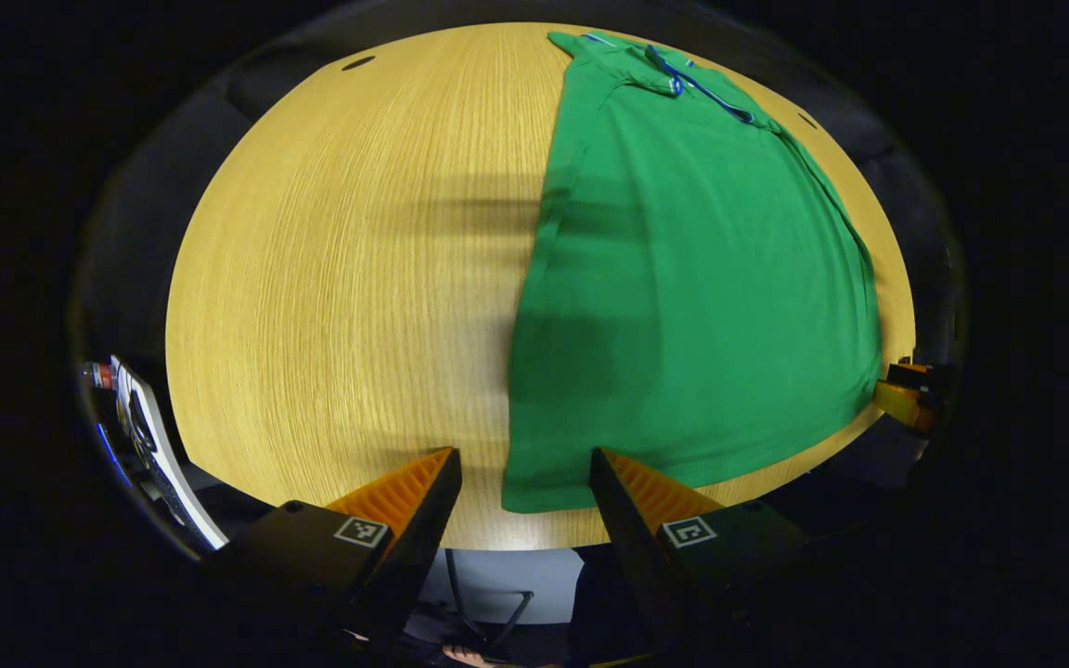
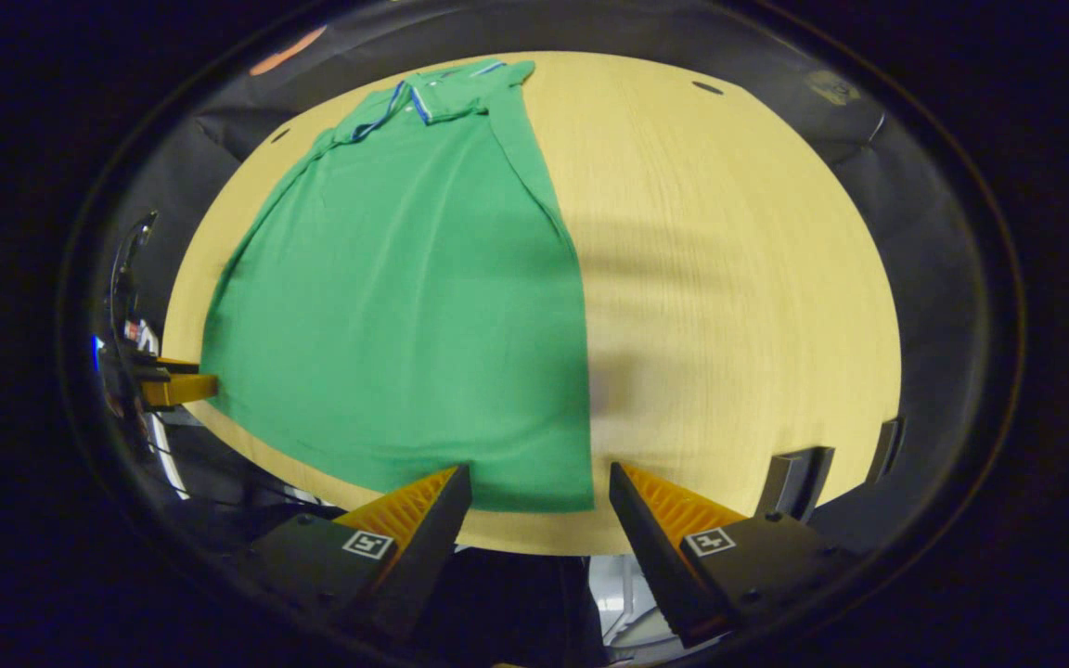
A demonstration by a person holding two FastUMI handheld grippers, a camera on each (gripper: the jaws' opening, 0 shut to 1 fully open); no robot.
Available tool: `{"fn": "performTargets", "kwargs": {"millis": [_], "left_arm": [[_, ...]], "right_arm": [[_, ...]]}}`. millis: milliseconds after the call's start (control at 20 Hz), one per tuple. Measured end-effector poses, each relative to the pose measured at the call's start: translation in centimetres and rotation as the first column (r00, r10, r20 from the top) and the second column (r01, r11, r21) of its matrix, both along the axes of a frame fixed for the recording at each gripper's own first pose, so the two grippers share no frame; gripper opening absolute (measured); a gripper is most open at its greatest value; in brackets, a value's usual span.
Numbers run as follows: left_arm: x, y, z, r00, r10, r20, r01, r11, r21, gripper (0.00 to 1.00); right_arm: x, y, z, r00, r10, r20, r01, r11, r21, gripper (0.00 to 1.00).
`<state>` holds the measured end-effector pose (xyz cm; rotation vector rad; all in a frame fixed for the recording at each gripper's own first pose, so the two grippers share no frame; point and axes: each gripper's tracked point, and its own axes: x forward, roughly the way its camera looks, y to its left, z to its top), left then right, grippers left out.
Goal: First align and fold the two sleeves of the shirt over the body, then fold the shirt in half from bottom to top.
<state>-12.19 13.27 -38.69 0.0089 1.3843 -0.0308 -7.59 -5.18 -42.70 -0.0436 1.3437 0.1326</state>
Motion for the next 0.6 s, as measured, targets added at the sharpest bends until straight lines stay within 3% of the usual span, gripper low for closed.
{"fn": "performTargets", "kwargs": {"millis": [100, 150, 250, 300, 350, 400, 500, 550, 600], "left_arm": [[0.1, 0.1, 0.1, 0.999, -0.002, -0.041, 0.002, 1.0, -0.001, 0.92], [0.1, 0.0, 0.0, 0.999, 0.006, -0.05, -0.006, 1.0, -0.001, 0.92], [0.2, 0.0, 0.1, 0.999, -0.001, -0.048, 0.001, 1.0, 0.003, 0.92], [0.2, 0.0, 0.0, 0.999, -0.001, -0.048, 0.001, 1.0, 0.004, 0.99], [0.1, -0.2, -0.1, 0.999, 0.003, -0.048, -0.003, 1.0, 0.004, 0.92], [0.2, -0.2, -0.1, 0.999, 0.003, -0.047, -0.003, 1.0, 0.006, 0.92], [0.1, -0.3, -0.1, 0.998, -0.013, -0.054, 0.014, 1.0, 0.01, 0.93], [0.2, -0.3, 0.0, 0.999, -0.01, -0.052, 0.011, 1.0, 0.008, 0.93], [0.0, -0.5, -0.1, 0.998, -0.008, -0.055, 0.009, 1.0, 0.004, 0.92]], "right_arm": [[0.4, -0.1, -0.1, 1.0, 0.009, 0.0, -0.009, 1.0, -0.029, 0.98], [0.5, -0.1, -0.2, 1.0, 0.018, -0.005, -0.018, 0.999, -0.035, 0.82], [0.6, 0.1, -0.1, 1.0, 0.02, -0.02, -0.021, 0.999, -0.046, 0.83], [0.9, 0.1, 0.0, 1.0, -0.001, -0.013, 0.001, 0.999, -0.041, 0.83], [1.0, 0.3, -0.1, 1.0, -0.022, -0.02, 0.021, 0.999, -0.04, 0.69], [1.0, 0.4, -0.1, 0.999, -0.027, -0.028, 0.025, 0.999, -0.044, 0.54], [1.1, 0.6, 0.1, 0.999, -0.017, -0.05, 0.014, 0.999, -0.044, 0.52], [1.0, 0.7, 0.0, 0.998, -0.032, -0.06, 0.029, 0.999, -0.042, 0.46], [1.0, 0.8, 0.0, 0.997, -0.039, -0.07, 0.036, 0.998, -0.044, 0.34]]}}
